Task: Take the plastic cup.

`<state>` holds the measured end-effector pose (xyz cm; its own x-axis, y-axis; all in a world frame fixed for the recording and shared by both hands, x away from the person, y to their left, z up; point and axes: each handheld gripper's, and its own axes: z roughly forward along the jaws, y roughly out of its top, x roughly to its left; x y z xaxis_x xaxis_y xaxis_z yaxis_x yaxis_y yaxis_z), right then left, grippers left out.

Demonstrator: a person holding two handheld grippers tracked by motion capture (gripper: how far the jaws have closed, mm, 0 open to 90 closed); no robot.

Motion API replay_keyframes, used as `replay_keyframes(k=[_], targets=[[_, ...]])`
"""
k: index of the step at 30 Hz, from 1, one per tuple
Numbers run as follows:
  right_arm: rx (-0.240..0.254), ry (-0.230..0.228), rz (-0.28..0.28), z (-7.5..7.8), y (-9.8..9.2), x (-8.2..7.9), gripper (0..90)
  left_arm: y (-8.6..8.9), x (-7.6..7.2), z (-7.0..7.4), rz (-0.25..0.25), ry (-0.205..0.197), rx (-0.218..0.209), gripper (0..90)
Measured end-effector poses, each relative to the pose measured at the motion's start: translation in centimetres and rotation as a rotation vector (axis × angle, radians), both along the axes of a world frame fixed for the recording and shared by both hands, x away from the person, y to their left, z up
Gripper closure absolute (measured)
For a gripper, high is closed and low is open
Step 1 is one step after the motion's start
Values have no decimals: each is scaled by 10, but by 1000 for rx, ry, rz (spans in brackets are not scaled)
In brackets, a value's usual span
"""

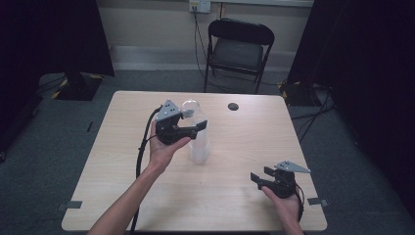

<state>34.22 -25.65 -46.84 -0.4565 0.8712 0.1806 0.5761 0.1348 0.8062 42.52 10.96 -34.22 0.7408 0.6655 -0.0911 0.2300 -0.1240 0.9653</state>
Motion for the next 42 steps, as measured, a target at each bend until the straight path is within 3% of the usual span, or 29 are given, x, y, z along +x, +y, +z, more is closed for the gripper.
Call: replay_keyframes(k=[6,12,20,23,27,33,39,42], targets=[[-4,-5,0,0,1,0,336,11,-5,5,-2,4,14,333],[-8,-9,2,1,2,0,336,21,-9,7,-5,40,-1,332],[-14,-20,9,2,5,-1,336,25,-21,4,-26,67,55,332],[-16,-25,14,3,6,-2,336,27,-25,3,-34,93,67,334],[-17,-29,17,3,8,-2,336,30,-33,1,-52,97,62,334],[-18,-34,33,4,12,-4,336,33,-42,-10,-70,148,82,332],[-20,-44,52,5,17,-5,336,35,-51,-28,-82,201,63,333],[-12,-50,51,6,20,-7,354,33,-52,-37,-91,248,73,332]])
